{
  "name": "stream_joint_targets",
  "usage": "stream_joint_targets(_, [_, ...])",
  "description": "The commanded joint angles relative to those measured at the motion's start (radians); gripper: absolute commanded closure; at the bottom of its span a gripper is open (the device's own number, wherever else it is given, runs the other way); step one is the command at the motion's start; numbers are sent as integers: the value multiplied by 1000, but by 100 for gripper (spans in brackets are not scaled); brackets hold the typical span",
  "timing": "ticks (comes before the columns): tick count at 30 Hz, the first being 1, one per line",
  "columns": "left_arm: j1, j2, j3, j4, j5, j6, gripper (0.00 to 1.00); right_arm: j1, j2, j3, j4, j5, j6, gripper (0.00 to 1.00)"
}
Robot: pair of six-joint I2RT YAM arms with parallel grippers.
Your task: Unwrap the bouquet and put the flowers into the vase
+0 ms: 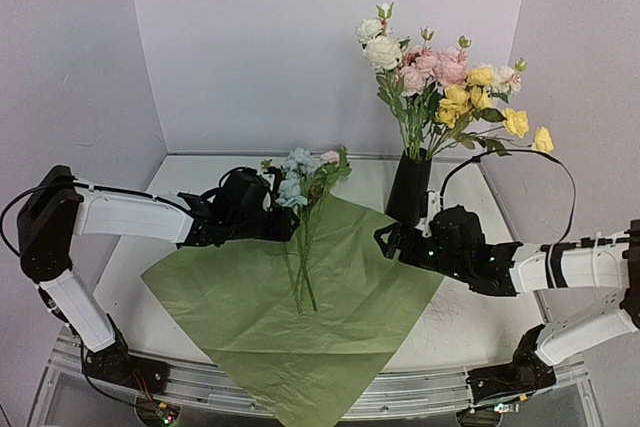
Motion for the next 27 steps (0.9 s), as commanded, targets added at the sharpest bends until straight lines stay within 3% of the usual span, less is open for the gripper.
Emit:
stream_joint_targets(1, [18,94,122,-49,45,-12,48,78,42,25,-19,20,48,9])
stream_joint_targets(10, [45,251,242,-97,63,-41,58,131,156,93,-14,15,51,10])
stream_joint_targets(21, [52,361,302,-130,65,-79,59,135,179,112,-12,28,31,10])
stream_joint_targets(27, [52,407,338,-129,73,-82,68,136,181,118,-12,29,25,10])
